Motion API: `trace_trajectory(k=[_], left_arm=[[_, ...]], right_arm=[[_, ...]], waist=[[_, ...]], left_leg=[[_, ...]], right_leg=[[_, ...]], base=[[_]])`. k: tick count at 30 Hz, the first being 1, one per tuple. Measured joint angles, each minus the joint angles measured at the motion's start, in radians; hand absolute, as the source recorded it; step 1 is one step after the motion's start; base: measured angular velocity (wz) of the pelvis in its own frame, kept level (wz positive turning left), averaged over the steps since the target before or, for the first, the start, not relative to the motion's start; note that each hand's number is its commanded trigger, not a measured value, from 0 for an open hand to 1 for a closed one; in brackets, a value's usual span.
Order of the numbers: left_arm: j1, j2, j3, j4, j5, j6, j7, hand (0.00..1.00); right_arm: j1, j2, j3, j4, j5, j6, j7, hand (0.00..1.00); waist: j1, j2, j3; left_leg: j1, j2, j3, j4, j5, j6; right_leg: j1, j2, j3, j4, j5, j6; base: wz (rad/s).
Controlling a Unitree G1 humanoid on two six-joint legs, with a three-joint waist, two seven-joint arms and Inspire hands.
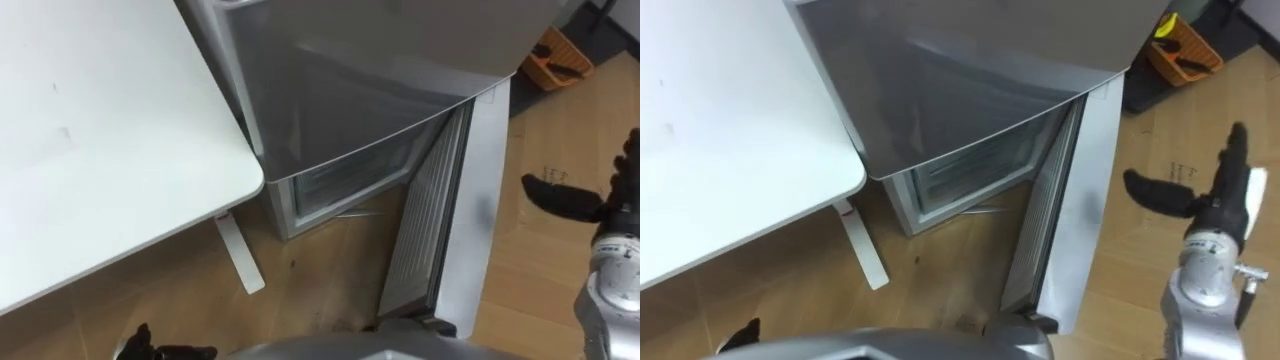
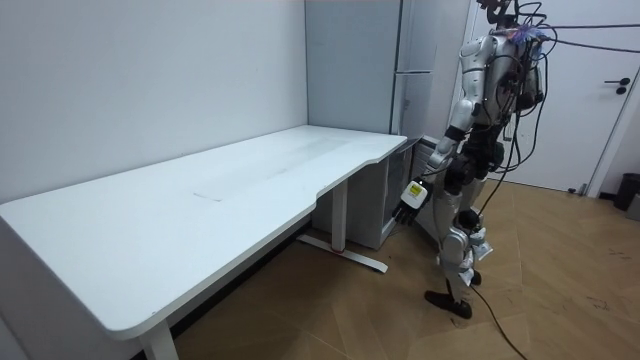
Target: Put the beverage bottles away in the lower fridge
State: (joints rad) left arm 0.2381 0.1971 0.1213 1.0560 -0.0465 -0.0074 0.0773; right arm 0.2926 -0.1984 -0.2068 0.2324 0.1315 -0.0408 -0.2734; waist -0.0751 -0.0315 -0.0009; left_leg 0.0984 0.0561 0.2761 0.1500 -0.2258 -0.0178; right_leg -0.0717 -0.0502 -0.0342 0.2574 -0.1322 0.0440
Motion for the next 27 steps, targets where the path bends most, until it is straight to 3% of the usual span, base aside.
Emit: trace_trajectory(k=[8,13,16,27], left_arm=[[-0.005,-0.016,-0.007,-0.027,-0.003,0.011,0.001,0.0],[0.015,-0.031,-0.056,-0.104,-0.002,0.011,0.007,0.0],[0.003,-0.037,-0.07,-0.112,-0.001,0.011,0.006,0.0],[-0.011,-0.053,-0.113,-0.1,-0.002,0.03,0.025,0.0]], right_arm=[[0.002,0.053,0.088,0.129,0.342,0.013,0.056,0.0],[0.0,0.055,0.171,0.155,0.549,0.02,0.1,0.0],[0.0,0.043,0.175,0.156,0.622,0.018,0.092,0.0],[-0.044,0.026,0.253,0.271,0.856,-0.056,0.136,0.0]], waist=[[0.005,0.005,0.0],[0.035,0.009,0.0008],[0.055,0.017,0.0025],[0.089,0.017,0.0038]], left_leg=[[0.027,0.0,-0.005,-0.006,0.0,0.0],[0.016,0.002,-0.008,-0.006,0.0,-0.001],[0.014,0.003,-0.01,-0.009,0.0,-0.001],[0.008,0.008,-0.015,-0.015,0.0,-0.003]], right_leg=[[0.023,0.004,0.002,-0.019,0.001,0.001],[0.02,0.008,0.002,-0.023,0.002,0.0],[0.021,0.01,0.002,-0.034,0.008,-0.001],[0.015,0.018,0.001,-0.038,0.02,-0.007]], base=[[0.0],[-0.01],[-0.04],[-0.02]])
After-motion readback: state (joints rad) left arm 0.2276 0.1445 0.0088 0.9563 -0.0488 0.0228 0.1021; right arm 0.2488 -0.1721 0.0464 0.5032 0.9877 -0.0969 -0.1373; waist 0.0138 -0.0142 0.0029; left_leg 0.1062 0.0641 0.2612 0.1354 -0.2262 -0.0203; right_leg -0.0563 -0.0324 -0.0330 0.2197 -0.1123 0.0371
